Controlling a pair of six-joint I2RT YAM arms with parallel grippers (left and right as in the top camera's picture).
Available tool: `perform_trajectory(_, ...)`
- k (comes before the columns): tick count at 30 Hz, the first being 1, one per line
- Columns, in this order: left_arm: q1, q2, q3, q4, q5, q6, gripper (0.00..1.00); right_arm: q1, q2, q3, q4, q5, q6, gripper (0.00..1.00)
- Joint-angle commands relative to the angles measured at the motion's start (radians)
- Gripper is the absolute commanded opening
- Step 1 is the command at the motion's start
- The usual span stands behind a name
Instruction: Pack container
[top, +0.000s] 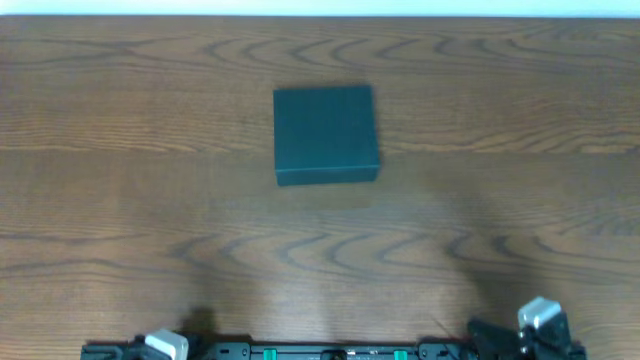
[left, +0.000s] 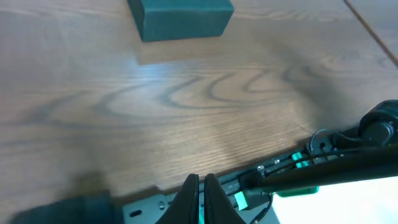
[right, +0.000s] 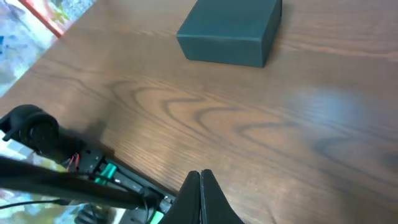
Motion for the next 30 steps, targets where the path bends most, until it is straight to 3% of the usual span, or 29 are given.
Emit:
perform_trajectory(1,-0.002,-0.084,-0.06,0.004,0.019,-0.113,0.06,0.002,-0.043,-0.017,-0.007,-0.007,0.037,0.25)
perform_trajectory(2,-0.002,-0.098,-0.069,0.009,0.015,-0.129,0.08,0.002,-0.045,-0.017,-0.011,-0.007,0.037,0.57)
perform_trajectory(3,-0.002,-0.106,-0.075,0.012,0.006,-0.147,0.4,0.002,-0.044,-0.018,-0.021,-0.007,0.037,0.99)
perform_trajectory(5,-0.002,-0.108,-0.08,0.02,-0.005,-0.175,0.95,0.003,-0.044,-0.023,-0.039,-0.014,0.044,0.99)
perform_trajectory(8,-0.002,-0.108,-0.082,0.041,-0.002,-0.219,0.95,0.002,-0.045,-0.023,-0.046,-0.06,0.143,0.99)
perform_trajectory(13,-0.002,-0.108,-0.082,0.028,0.008,-0.344,0.95,0.003,-0.045,-0.023,-0.05,-0.059,0.15,0.99)
perform_trajectory(25,-0.002,-0.108,-0.082,0.03,-0.043,-0.338,0.95,0.003,-0.045,-0.023,-0.05,-0.059,0.15,0.99)
perform_trajectory(30,0.005,-0.108,-0.132,0.32,-0.239,-0.361,0.95,0.003,-0.045,-0.023,-0.05,-0.059,0.15,0.99)
